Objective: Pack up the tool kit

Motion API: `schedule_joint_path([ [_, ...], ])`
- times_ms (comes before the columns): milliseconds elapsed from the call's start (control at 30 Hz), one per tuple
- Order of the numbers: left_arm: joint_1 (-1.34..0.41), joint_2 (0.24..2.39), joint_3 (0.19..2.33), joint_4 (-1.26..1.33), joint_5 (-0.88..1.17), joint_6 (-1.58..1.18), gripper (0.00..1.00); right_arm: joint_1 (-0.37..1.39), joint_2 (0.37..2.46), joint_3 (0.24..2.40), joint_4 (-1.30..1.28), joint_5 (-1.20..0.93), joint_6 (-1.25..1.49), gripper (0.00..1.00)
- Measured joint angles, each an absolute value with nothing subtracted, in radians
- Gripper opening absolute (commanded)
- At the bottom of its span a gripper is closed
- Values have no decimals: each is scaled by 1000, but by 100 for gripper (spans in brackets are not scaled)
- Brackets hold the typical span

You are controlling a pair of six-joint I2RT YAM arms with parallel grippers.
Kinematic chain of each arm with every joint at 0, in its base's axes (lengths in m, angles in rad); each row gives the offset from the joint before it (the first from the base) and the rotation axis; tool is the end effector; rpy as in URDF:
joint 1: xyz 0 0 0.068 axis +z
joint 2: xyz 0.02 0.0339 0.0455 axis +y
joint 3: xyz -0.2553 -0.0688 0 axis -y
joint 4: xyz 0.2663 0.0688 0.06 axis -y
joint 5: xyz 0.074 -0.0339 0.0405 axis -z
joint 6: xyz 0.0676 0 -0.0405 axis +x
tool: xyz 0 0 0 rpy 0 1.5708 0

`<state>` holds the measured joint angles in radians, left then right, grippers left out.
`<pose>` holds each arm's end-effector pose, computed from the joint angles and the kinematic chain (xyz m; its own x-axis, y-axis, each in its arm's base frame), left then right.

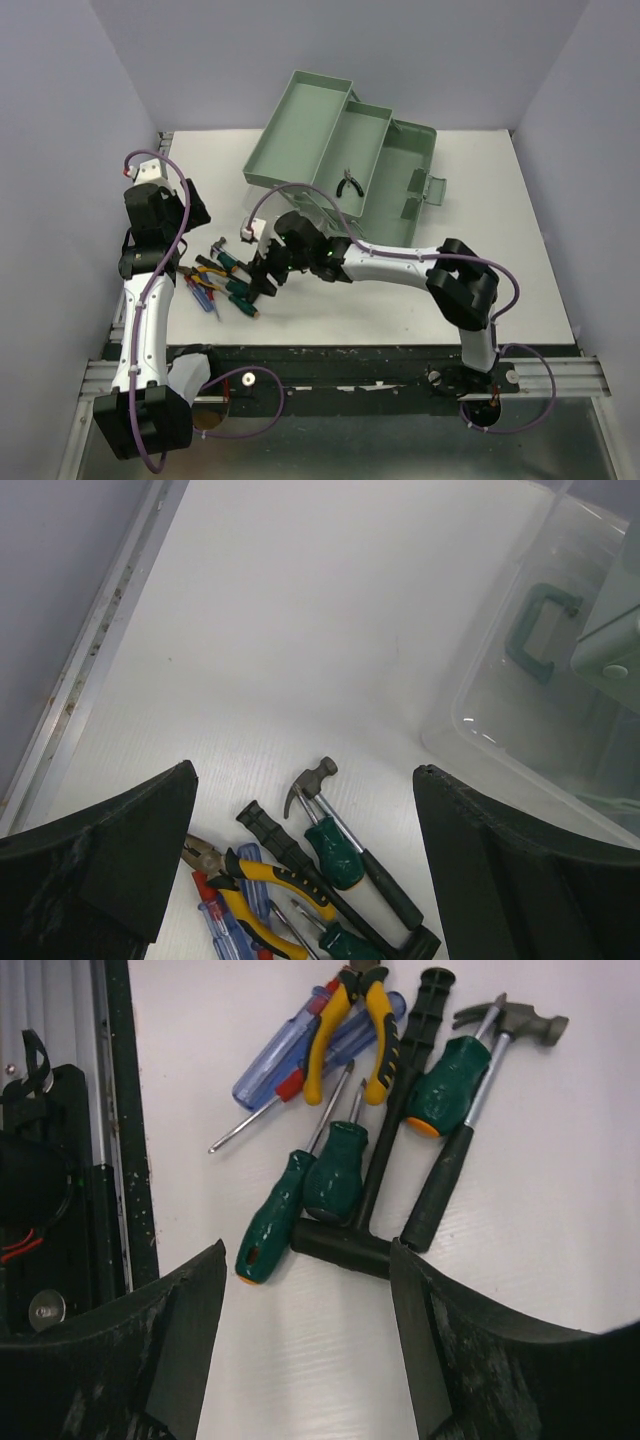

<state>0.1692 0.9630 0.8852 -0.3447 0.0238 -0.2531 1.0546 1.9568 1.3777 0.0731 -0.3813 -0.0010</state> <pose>0.2699 0.0445 0.3041 -0.3545 -0.3145 -0.8806 -0.2435 0.9403 -0.2378 0.2207 0.4398 0.1882 -0.2383 -0.4217 -0.8749 -0.9681 0.1746 0.1795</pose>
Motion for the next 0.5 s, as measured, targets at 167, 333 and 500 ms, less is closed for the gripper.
schedule_joint_path([
  [167, 169, 963, 885, -344, 30, -253, 99, 1134, 1958, 1406, 35, -304, -109, 73],
  [333, 169, 963, 885, -340, 36, -253, 99, 1222, 1960, 1405, -26, -198, -139, 70],
  [500, 169, 963, 885, -339, 38, -253, 99, 1271, 2003, 1424, -78, -122, -104, 65],
])
